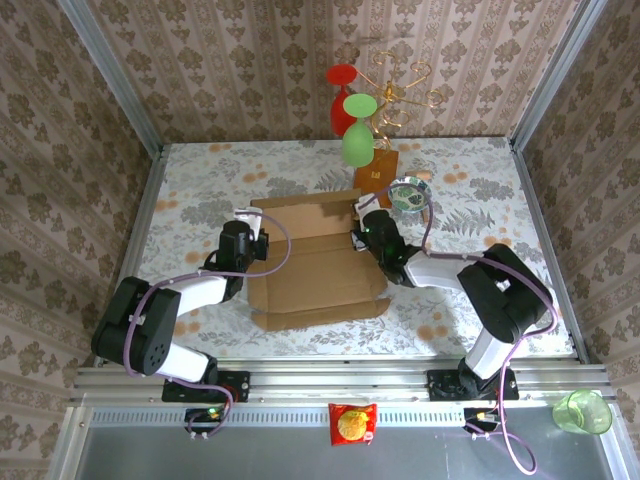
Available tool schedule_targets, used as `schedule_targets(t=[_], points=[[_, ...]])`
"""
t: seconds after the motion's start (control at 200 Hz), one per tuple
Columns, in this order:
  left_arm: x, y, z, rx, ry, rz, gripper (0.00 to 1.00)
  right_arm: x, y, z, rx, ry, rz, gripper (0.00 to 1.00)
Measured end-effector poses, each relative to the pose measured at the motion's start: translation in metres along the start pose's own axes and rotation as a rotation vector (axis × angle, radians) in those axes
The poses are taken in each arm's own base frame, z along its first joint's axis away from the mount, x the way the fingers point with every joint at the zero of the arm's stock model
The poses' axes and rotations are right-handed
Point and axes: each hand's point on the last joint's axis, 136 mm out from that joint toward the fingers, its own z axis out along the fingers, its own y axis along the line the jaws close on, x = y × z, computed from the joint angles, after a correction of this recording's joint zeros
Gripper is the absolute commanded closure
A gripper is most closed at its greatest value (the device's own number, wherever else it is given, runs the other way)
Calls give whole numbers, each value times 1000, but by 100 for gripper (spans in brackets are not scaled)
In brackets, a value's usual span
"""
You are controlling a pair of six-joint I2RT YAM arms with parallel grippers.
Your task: Fold the paper box
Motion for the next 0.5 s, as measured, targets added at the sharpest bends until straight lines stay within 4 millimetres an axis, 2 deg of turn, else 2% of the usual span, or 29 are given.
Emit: schedule_targets(t=[0.365,0.5], points=[[-7,-14,0,37,-5,14,100,10,-14,-16,290,22,48,100],[-6,-16,0,44,-1,18,100,13,-12,-23,362,44,52,100]])
